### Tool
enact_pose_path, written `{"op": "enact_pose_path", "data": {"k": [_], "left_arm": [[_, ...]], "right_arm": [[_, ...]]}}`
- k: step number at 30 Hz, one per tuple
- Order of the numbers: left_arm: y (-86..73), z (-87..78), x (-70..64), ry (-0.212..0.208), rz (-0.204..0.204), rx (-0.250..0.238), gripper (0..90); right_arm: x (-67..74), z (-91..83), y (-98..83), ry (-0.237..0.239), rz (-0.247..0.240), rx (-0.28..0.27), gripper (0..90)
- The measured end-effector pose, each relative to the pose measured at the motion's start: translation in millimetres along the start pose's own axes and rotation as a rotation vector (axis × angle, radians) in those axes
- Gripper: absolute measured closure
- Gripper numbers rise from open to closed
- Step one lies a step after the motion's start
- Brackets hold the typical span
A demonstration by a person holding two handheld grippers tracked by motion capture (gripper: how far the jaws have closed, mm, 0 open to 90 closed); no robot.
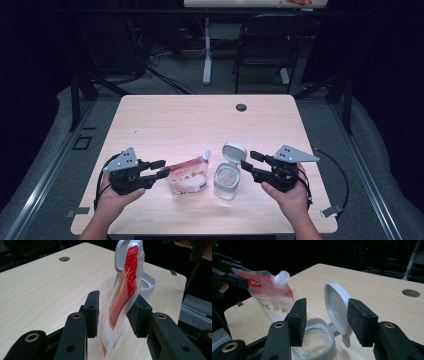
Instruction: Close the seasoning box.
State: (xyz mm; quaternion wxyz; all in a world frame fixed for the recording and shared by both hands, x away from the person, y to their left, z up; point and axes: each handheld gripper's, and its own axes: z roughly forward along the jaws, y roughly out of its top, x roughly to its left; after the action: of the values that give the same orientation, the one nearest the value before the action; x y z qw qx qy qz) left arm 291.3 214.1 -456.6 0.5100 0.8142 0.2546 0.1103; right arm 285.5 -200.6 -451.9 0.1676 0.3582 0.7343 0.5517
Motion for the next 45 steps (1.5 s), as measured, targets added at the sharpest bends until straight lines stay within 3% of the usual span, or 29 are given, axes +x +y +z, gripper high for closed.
{"op": "enact_pose_path", "data": {"k": [5, 12, 19, 26, 33, 45], "left_arm": [[-1.0, -5.5, 0.3, 0.004, -0.005, 0.021, 65.4], [-1.6, -8.2, -0.4, -0.009, -0.006, 0.02, 69.7], [-2.6, -8.7, 1.5, -0.011, -0.011, 0.024, 70.9], [-3.5, -8.4, 3.0, -0.014, -0.012, 0.011, 74.5], [-1.3, -7.8, 2.0, -0.018, -0.007, -0.001, 85.1], [4.7, -4.7, 7.0, 0.041, 0.022, 0.003, 88.4]], "right_arm": [[12.5, 12.6, 6.8, 0.043, -0.025, -0.017, 49.7], [26.9, 36.5, 14.8, 0.108, -0.056, 0.021, 48.7], [32.1, 61.8, 12.7, 0.152, -0.065, 0.071, 48.8], [35.3, 78.6, 12.4, 0.193, -0.062, 0.072, 48.6], [39.7, 86.1, 12.8, 0.213, -0.064, 0.073, 51.6], [46.6, 82.9, 15.6, 0.201, -0.081, 0.066, 56.0]]}}
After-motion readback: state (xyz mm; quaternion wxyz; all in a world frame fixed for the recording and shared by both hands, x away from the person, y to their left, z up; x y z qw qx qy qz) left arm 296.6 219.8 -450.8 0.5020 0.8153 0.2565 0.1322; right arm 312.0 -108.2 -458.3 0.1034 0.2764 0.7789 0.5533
